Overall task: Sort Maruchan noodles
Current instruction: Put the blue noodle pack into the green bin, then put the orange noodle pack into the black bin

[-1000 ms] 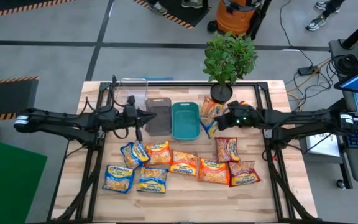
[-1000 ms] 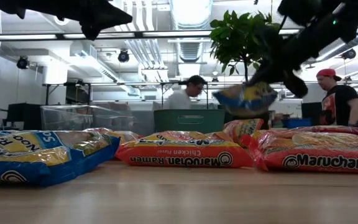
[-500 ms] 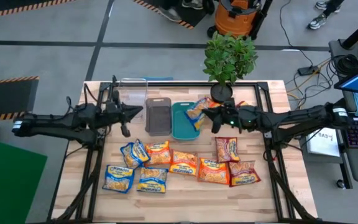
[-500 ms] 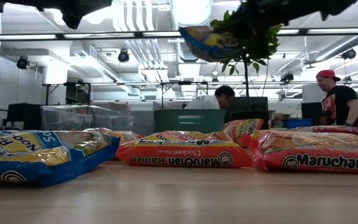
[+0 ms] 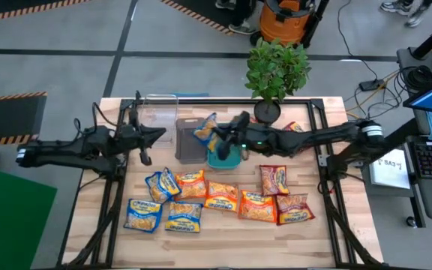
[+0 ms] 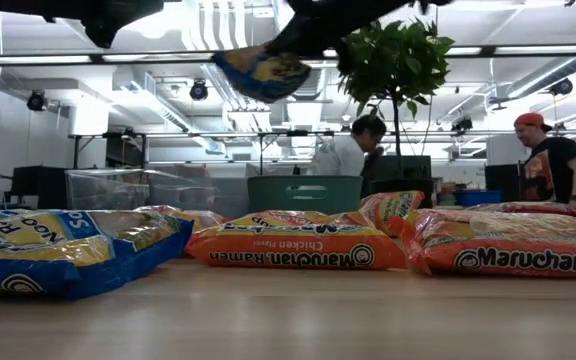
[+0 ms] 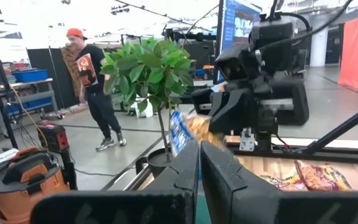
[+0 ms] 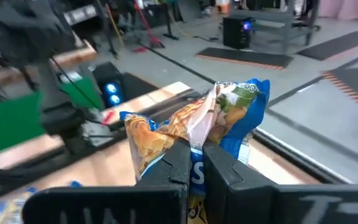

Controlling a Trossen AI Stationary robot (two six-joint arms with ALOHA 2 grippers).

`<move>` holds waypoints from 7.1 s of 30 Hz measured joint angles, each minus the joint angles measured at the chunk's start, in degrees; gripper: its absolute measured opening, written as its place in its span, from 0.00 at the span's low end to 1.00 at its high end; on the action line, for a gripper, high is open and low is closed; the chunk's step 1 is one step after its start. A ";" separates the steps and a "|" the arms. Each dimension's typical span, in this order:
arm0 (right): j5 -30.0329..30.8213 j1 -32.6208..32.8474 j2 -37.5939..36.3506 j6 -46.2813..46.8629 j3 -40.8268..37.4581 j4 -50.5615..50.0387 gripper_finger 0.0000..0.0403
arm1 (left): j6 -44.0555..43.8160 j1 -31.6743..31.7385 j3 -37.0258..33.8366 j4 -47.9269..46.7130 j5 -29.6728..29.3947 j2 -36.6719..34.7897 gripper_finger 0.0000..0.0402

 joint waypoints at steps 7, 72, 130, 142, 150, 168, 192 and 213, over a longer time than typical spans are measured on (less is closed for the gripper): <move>3.00 -0.02 9.53 -6.38 13.81 -9.41 0.02 | -1.36 0.00 0.00 -3.22 -0.01 -4.00 0.00; 21.44 -2.83 25.07 -40.65 19.69 -40.95 0.34 | -1.18 0.00 -0.50 -4.44 -0.01 -5.07 0.00; 4.81 15.37 -44.33 -22.85 -46.30 6.45 0.19 | -7.17 6.87 24.59 1.46 3.63 60.53 0.37; 4.84 15.34 -56.55 -23.05 -54.12 6.19 0.17 | 6.52 13.88 39.27 -9.98 15.01 76.63 0.42; 4.84 15.34 -60.24 -21.68 -56.17 6.07 0.17 | 8.46 17.84 42.29 -13.03 15.04 80.33 0.42; 4.85 15.34 -60.11 -20.84 -56.51 5.74 0.17 | 9.10 18.43 42.18 -15.98 12.96 82.54 0.03; 4.91 15.33 -60.11 -20.48 -56.42 5.68 0.17 | 20.36 12.94 46.70 -10.59 -8.28 81.29 0.00; 4.92 15.33 -59.82 -3.88 -56.42 3.47 0.11 | 8.65 -0.48 41.70 -21.24 18.22 64.10 0.00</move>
